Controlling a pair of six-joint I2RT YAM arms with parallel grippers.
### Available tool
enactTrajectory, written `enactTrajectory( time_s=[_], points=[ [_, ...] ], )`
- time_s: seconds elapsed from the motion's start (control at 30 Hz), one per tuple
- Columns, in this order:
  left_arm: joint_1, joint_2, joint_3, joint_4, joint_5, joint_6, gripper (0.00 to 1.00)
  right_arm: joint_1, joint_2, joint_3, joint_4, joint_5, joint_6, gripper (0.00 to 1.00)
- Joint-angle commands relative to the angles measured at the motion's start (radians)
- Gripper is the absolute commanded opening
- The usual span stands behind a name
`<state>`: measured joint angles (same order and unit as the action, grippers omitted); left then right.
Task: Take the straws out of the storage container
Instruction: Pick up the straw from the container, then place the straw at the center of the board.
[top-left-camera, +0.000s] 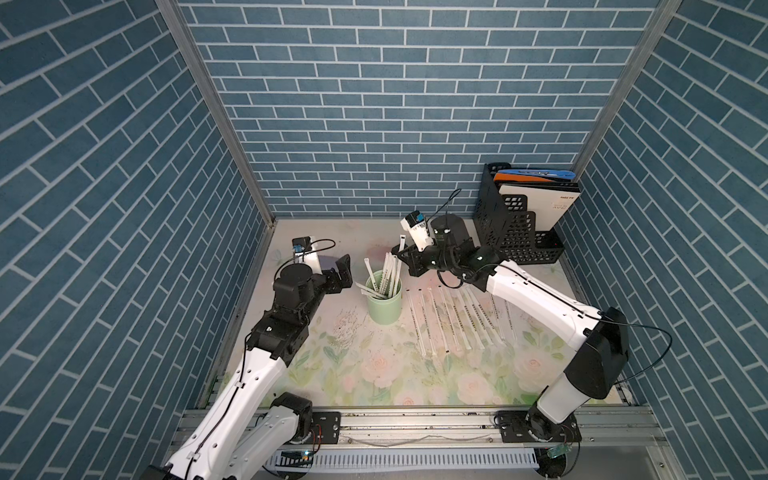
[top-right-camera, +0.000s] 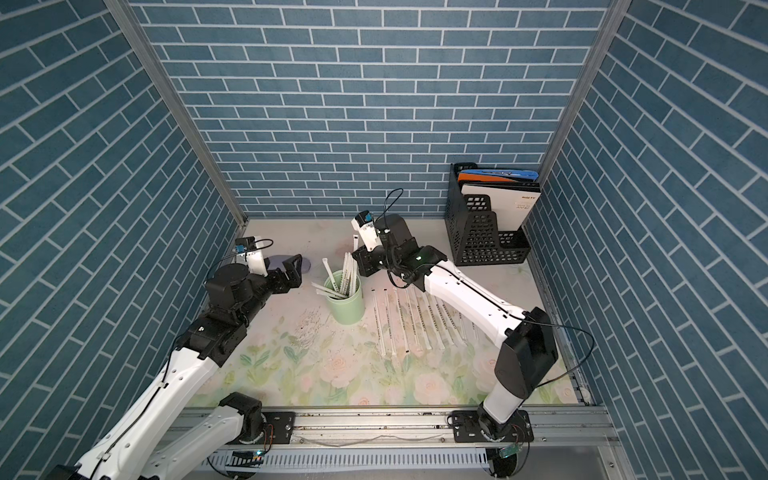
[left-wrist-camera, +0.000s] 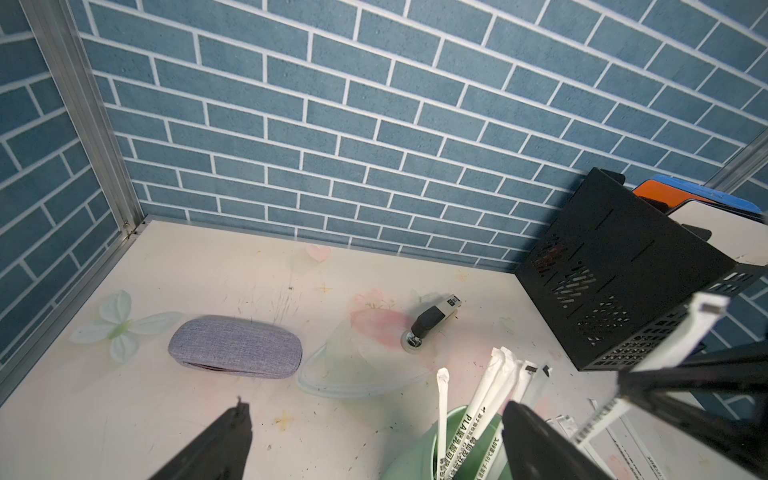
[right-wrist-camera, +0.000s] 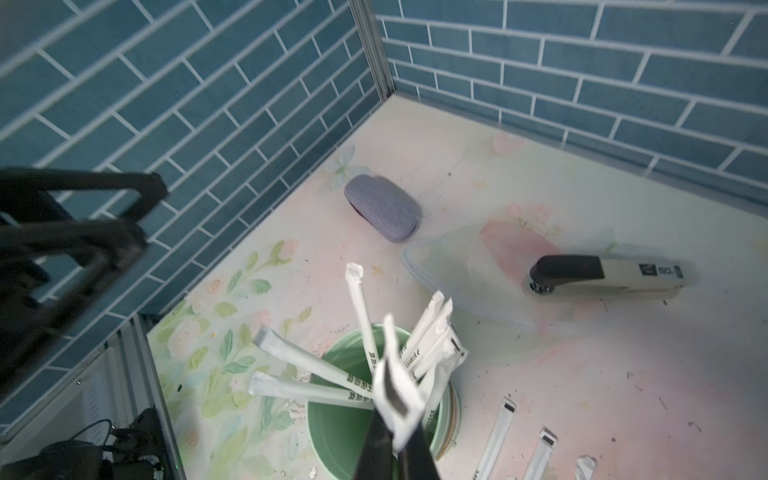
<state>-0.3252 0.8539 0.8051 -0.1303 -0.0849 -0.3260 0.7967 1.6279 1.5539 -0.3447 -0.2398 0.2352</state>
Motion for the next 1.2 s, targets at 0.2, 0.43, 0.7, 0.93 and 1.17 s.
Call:
enactTrajectory(
  time_s=[0.2,0.43,0.7,0.93,1.17],
  points=[
    [0.006,-0.004,0.003,0.005,0.004,-0.002,0.99,-0.012,-0.085,0.387,-0.375,0.095,-0.087,0.02],
    [0.006,0.001,0.004,0.006,0.01,-0.002,1.0,-0.181,0.044,0.696,-0.811,0.266,-0.118,0.02],
    [0.006,0.002,0.006,0.002,0.011,-0.002,0.99,-0.393,0.026,0.391,-0.876,0.339,-0.075,0.01],
    [0.006,-0.001,0.006,0.002,0.016,-0.004,1.0,-0.48,0.074,0.205,-0.87,0.404,-0.063,0.01],
    [0.006,-0.001,0.008,0.001,0.02,-0.004,1.0,-0.559,0.134,0.174,-0.909,0.493,-0.056,0.02]
  ],
)
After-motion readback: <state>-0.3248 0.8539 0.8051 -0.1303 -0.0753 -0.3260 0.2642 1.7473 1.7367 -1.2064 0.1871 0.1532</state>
